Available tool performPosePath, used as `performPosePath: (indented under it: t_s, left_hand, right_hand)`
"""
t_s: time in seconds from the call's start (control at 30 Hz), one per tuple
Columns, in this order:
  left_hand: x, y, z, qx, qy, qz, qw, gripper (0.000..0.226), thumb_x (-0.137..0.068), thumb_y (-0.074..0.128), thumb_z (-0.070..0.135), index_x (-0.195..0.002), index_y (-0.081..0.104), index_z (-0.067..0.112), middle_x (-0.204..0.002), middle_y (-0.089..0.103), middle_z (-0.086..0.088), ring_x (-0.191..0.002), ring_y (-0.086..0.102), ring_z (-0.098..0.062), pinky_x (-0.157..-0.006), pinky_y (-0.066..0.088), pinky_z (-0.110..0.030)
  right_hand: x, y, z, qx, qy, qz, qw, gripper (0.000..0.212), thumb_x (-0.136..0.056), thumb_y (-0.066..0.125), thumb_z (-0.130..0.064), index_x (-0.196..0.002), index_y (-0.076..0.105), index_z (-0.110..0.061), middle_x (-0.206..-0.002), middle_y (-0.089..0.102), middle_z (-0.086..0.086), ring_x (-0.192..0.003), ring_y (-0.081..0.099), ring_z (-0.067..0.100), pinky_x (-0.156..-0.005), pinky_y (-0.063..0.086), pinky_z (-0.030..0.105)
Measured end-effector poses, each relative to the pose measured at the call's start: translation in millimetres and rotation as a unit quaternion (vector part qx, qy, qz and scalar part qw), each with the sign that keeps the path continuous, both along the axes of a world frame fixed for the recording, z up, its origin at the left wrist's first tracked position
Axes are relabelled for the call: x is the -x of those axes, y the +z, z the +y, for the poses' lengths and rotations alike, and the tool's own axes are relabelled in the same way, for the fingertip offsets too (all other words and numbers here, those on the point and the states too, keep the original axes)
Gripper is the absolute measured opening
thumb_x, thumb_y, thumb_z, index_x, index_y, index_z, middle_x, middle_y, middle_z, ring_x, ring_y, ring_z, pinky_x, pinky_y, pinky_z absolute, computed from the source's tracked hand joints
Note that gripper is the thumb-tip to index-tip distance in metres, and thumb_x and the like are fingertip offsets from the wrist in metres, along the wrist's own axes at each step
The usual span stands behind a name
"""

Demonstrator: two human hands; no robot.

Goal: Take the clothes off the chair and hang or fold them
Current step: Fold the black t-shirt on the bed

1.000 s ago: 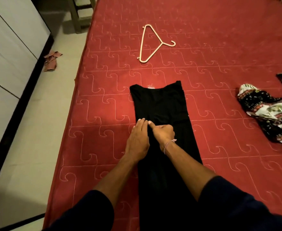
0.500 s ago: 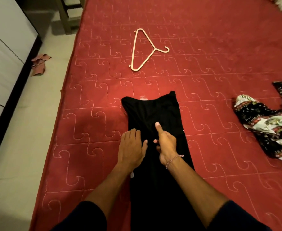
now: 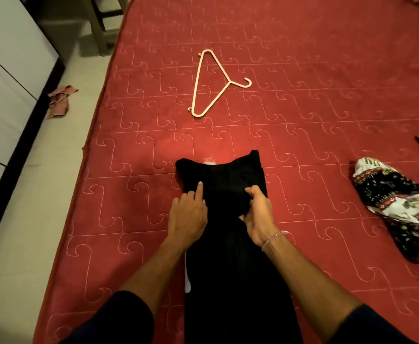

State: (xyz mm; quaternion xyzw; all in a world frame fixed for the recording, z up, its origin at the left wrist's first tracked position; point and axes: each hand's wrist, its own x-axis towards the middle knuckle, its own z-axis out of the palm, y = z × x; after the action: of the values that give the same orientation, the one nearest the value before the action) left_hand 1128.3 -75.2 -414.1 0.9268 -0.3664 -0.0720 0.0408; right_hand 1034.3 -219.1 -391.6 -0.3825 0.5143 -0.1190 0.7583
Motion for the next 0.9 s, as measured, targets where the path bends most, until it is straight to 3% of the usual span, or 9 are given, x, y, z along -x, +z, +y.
performPosePath:
  t_s: [0.13, 0.2, 0.3, 0.4, 0.5, 0.57, 0.67, 0.8, 0.9]
  left_hand:
    - [-18, -5, -10, 0.075, 0.046, -0.029, 0.996, 0.048, -0.099, 0.044, 0.022, -0.143, 0.045, 0.002, -0.121, 0.054, -0.017, -0.099, 0.055, -0.026, -0.076, 0.051, -0.036]
    - [-24, -8, -15, 0.099, 0.048, -0.024, 0.994, 0.046, -0.101, 0.041, 0.019, -0.142, 0.044, -0.002, -0.138, 0.047, -0.024, -0.124, 0.05, -0.034, -0.097, 0.05, -0.041]
    - [-29, -13, -20, 0.102, 0.041, 0.008, 0.994, 0.048, -0.105, 0.033, 0.019, -0.147, 0.036, -0.005, -0.153, 0.033, -0.027, -0.145, 0.03, -0.037, -0.12, 0.027, -0.043]
    - [-34, -19, -22, 0.101, 0.051, 0.033, 0.993, 0.056, -0.107, 0.019, 0.029, -0.153, 0.024, -0.002, -0.16, 0.022, -0.023, -0.151, 0.018, -0.033, -0.124, 0.017, -0.042]
    - [-38, -26, -23, 0.102, 0.038, 0.034, 0.993, 0.065, -0.105, 0.006, 0.042, -0.156, 0.015, 0.002, -0.164, 0.012, -0.017, -0.153, 0.008, -0.027, -0.125, 0.012, -0.044]
    - [-40, -32, -21, 0.094, 0.023, 0.026, 0.995, 0.068, -0.104, 0.006, 0.047, -0.157, 0.011, 0.005, -0.166, 0.005, -0.012, -0.154, 0.001, -0.023, -0.125, 0.009, -0.045]
    - [-45, -41, -15, 0.083, 0.004, 0.007, 0.996, 0.069, -0.104, 0.012, 0.05, -0.158, 0.006, 0.008, -0.167, -0.002, -0.009, -0.154, -0.007, -0.021, -0.125, 0.008, -0.047]
    - [-58, -45, -12, 0.08, -0.02, 0.001, 0.997, 0.077, -0.101, 0.021, 0.057, -0.159, 0.004, 0.01, -0.167, -0.008, -0.01, -0.153, -0.014, -0.022, -0.125, 0.002, -0.048]
    - [-66, -38, -14, 0.153, 0.045, 0.024, 0.987, 0.077, -0.101, 0.04, 0.05, -0.156, 0.016, 0.002, -0.165, 0.006, -0.019, -0.153, 0.001, -0.03, -0.124, 0.01, -0.041]
  right_hand:
    - [-16, 4, -14, -0.014, 0.058, 0.073, 0.996, 0.063, -0.059, 0.09, -0.058, -0.1, 0.072, -0.013, -0.098, 0.077, 0.004, -0.094, 0.073, 0.025, -0.087, 0.06, 0.045]
    - [-24, 4, -15, 0.049, 0.033, 0.101, 0.993, 0.047, -0.064, 0.093, -0.04, -0.094, 0.07, -0.013, -0.099, 0.074, 0.005, -0.098, 0.07, 0.026, -0.091, 0.058, 0.046]
    - [-24, 9, -9, 0.146, 0.023, 0.046, 0.988, 0.018, -0.087, 0.073, -0.005, -0.097, 0.062, -0.016, -0.103, 0.069, 0.002, -0.114, 0.066, 0.026, -0.103, 0.051, 0.044]
    - [-13, 8, -10, 0.314, 0.082, -0.032, 0.945, 0.036, -0.094, 0.049, 0.013, -0.112, 0.058, -0.017, -0.117, 0.063, -0.008, -0.12, 0.06, 0.016, -0.102, 0.049, 0.03]
    - [-9, -5, -15, 0.419, 0.139, -0.006, 0.897, 0.056, -0.093, 0.04, 0.015, -0.126, 0.067, -0.021, -0.134, 0.062, -0.009, -0.107, 0.064, 0.003, -0.098, 0.049, 0.027]
    - [-9, -18, -17, 0.43, 0.124, 0.039, 0.893, 0.057, -0.091, 0.041, 0.014, -0.128, 0.068, -0.02, -0.138, 0.058, -0.009, -0.113, 0.063, 0.004, -0.102, 0.049, 0.023]
    - [-7, -31, -15, 0.461, 0.12, 0.092, 0.874, 0.051, -0.093, 0.049, 0.0, -0.134, 0.063, -0.028, -0.143, 0.057, -0.005, -0.075, 0.053, 0.008, -0.076, 0.057, 0.034]
    - [-8, -32, -18, 0.471, 0.174, 0.181, 0.846, 0.05, -0.092, 0.07, -0.025, -0.14, 0.058, -0.025, -0.147, 0.054, 0.002, -0.109, 0.062, 0.019, -0.109, 0.045, 0.047]
    - [-9, -25, -20, 0.489, 0.216, 0.229, 0.814, 0.055, -0.09, 0.072, -0.035, -0.142, 0.055, -0.029, -0.151, 0.048, 0.001, -0.134, 0.05, 0.021, -0.107, 0.042, 0.039]
